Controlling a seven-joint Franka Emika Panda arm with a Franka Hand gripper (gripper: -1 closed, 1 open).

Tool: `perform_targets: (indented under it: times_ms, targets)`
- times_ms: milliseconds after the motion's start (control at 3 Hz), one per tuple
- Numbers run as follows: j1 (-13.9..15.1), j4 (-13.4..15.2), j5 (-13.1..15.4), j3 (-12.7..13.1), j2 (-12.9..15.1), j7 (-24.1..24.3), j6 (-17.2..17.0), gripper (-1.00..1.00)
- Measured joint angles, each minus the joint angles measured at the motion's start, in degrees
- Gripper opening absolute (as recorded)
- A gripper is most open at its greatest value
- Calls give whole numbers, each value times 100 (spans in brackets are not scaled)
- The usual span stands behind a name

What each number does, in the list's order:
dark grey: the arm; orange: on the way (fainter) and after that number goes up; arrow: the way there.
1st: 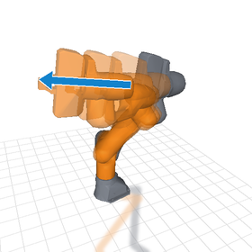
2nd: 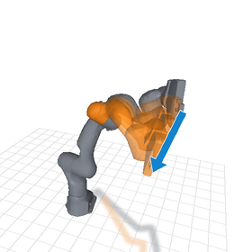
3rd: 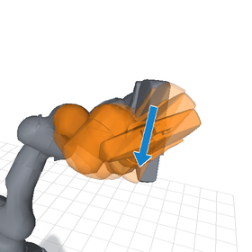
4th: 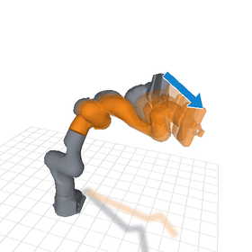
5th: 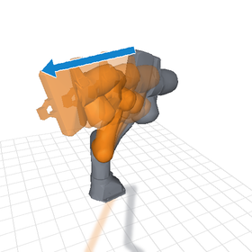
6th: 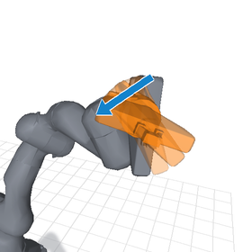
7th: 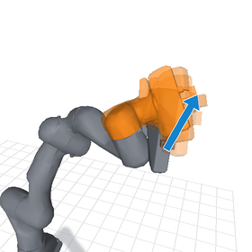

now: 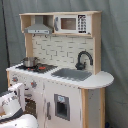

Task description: Play with the kitchen

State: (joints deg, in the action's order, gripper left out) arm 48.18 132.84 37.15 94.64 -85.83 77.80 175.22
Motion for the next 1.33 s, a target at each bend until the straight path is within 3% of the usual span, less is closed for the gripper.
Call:
perform_targets:
  times_ms: [333,667,1000,1333]
  targets:
    - [19,1,-2,10,0,277,-91,100]
    - [19,1,-2,10,0,285,-96,-100]
    - [-196,42,0,75,7,336,-438,-100]
    - [-632,161,-7,156,94,355,-837,-100]
